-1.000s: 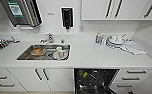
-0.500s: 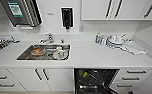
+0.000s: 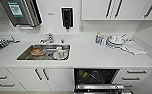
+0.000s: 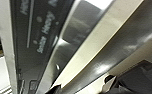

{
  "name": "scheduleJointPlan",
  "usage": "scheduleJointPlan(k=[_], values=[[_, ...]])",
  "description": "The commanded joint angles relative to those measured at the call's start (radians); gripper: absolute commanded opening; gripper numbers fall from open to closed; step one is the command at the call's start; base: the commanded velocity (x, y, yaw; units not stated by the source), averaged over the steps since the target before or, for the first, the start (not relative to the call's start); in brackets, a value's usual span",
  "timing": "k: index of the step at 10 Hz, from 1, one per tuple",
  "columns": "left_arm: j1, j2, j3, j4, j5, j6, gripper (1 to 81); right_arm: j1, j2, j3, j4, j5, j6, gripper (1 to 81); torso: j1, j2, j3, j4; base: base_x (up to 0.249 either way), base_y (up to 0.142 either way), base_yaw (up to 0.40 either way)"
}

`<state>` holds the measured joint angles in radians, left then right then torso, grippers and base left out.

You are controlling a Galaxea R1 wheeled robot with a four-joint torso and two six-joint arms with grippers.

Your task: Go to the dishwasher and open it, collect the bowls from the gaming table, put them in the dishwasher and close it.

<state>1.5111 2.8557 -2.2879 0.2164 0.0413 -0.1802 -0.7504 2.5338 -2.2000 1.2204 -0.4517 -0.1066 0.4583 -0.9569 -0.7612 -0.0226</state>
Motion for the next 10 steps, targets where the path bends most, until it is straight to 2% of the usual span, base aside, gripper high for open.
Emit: scheduleJointPlan(k=[1,2,4,5,6,8,10], values=[[-0.007,-0.004,0.013,0.001,0.068,0.004,81.1,0.136,-0.16,0.181,0.033,-0.114,-0.042,81.1,0.0,0.0,0.0,0.0,0.0,0.0,0.0],[-0.007,-0.002,0.002,0.001,0.066,0.004,81.1,0.107,-0.191,0.195,0.019,-0.116,-0.06,81.1,0.0,0.0,0.0,0.0,0.0,0.0,0.0],[-0.008,0.01,-0.032,0.001,0.063,0.005,81.1,0.021,-0.218,0.157,-0.058,-0.179,-0.16,81.1,0.0,0.0,0.0,0.0,0.0,0.0,0.0],[-0.008,0.016,-0.047,0.003,0.062,0.005,81.1,-0.043,-0.214,0.137,-0.108,-0.219,-0.237,81.1,0.0,0.0,0.0,0.0,0.0,0.0,0.0],[-0.01,0.024,-0.056,0.005,0.064,0.005,81.1,-0.109,-0.185,0.076,-0.137,-0.228,-0.338,81.1,0.0,0.0,0.0,0.0,0.0,0.0,0.0],[-0.018,0.039,-0.094,0.001,0.063,0.005,81.1,-0.208,-0.13,-0.047,-0.136,-0.246,-0.474,81.1,0.0,0.0,0.0,0.0,0.0,0.0,0.0],[-0.018,0.065,-0.146,0.003,0.063,0.005,81.1,-0.277,-0.078,-0.12,-0.139,-0.246,-0.537,81.1,0.0,0.0,0.0,0.0,0.0,0.0,0.0]])
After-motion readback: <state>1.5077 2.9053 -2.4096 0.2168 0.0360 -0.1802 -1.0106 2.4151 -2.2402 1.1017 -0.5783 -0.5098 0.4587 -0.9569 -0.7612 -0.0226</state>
